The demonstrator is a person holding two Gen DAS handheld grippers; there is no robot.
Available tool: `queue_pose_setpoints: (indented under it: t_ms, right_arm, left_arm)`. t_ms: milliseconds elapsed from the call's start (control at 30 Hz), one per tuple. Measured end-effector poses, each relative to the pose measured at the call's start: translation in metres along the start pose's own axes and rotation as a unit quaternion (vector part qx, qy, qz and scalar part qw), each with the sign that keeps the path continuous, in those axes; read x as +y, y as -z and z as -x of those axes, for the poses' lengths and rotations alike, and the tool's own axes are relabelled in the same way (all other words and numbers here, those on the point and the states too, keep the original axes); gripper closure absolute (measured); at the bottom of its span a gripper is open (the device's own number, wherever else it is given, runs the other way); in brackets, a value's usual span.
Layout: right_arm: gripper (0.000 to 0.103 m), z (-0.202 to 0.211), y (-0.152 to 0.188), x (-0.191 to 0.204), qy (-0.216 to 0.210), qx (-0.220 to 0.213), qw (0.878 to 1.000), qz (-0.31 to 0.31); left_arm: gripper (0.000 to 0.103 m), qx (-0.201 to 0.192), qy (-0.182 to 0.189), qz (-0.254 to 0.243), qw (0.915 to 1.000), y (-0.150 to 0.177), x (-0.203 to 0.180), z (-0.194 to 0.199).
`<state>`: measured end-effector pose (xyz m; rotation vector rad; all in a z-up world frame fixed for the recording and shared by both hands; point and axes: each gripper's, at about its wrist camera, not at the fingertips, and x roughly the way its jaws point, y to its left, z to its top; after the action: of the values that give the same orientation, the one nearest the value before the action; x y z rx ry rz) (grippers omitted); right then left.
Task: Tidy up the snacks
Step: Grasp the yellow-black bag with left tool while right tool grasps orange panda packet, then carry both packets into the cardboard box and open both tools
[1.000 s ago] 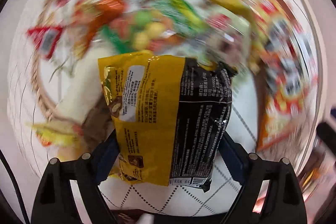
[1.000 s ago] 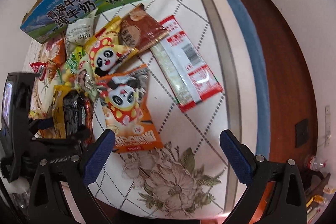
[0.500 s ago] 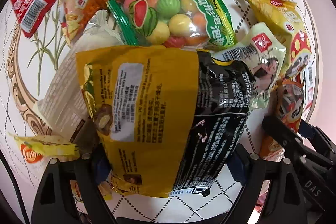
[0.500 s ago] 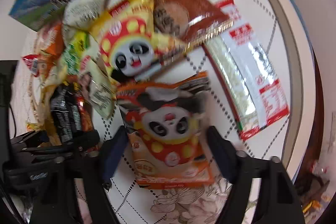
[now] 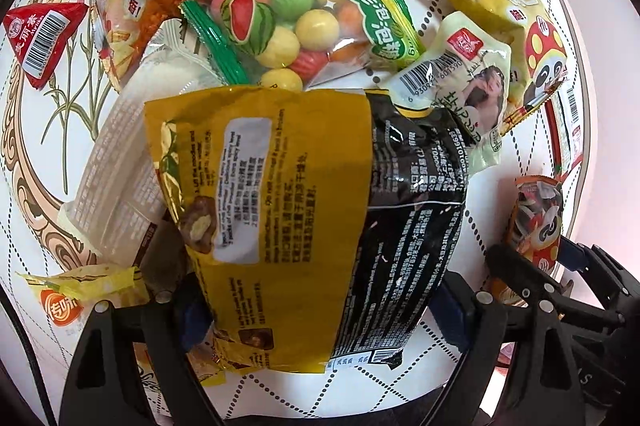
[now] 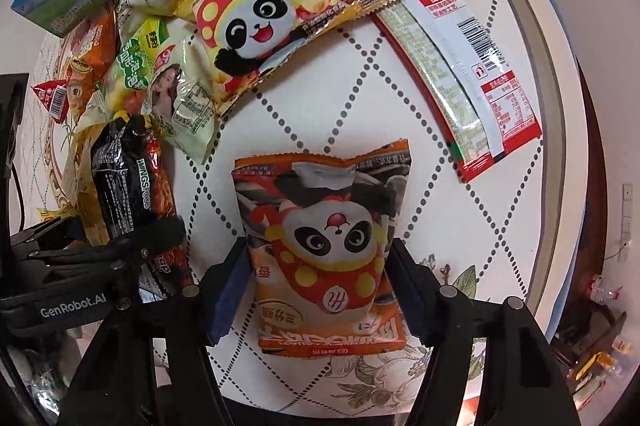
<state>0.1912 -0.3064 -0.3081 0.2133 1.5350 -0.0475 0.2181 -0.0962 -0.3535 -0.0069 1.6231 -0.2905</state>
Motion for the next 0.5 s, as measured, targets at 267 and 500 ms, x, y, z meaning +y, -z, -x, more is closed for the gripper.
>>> queue_pose_setpoints:
  t_ms: [267,500]
  right_arm:
    - [0.036,-0.004,0.007,-0.006,-0.006,-0.017,1.0,0.025]
    - [0.044,0.008,0.037,0.012,-0.008,-0.026,0.999,0.025]
  left_arm:
    - [0.017,-0.045,-0.04,0.011,0.9981,0.014,-0.011,0.026]
    - [0.017,-0.06,-0.035,0.03,0.9971,0.028,-0.025,0.053]
